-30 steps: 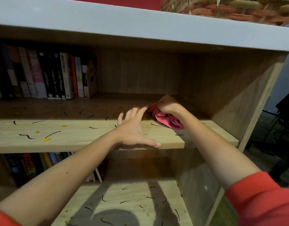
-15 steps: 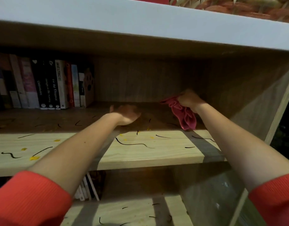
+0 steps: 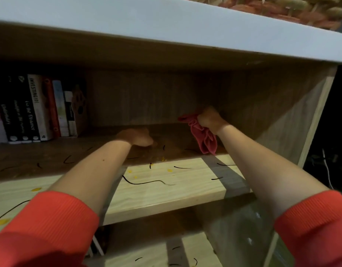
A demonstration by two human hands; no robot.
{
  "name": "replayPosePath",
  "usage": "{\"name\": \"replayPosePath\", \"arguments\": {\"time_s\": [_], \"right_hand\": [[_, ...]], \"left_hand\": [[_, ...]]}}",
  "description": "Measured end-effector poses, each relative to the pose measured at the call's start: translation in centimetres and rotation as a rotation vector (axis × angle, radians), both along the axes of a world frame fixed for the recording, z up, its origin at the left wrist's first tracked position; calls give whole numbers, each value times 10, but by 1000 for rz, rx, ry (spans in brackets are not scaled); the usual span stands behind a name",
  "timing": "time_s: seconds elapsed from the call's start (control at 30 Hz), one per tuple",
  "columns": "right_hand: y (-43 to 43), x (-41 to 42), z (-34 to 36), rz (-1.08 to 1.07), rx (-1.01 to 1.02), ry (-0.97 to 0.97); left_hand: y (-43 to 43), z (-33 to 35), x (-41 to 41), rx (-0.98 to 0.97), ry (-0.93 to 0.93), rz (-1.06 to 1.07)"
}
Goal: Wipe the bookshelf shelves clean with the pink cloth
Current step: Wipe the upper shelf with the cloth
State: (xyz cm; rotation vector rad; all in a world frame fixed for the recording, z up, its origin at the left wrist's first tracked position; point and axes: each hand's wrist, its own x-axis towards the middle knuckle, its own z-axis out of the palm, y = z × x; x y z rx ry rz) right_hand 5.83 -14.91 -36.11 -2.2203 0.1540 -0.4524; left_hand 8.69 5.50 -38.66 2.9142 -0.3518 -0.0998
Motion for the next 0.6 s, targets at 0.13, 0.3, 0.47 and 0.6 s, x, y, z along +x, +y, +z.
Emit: {"name": "replayPosePath", "arguments": {"time_s": [0.13,0.3,0.47,0.6], "right_hand": [[9,30,-9,-40,-180,66],[9,60,-17,-43,-305,139],[-3,85,-21,-120,-378,182],[-23,108,-40,-108,-378,328]], "left_hand": [[1,3,11,60,101,3],[11,5,31,81,196,-11],[3,6,37,206,164,-32],[-5,9,35,271,168,-51]]}}
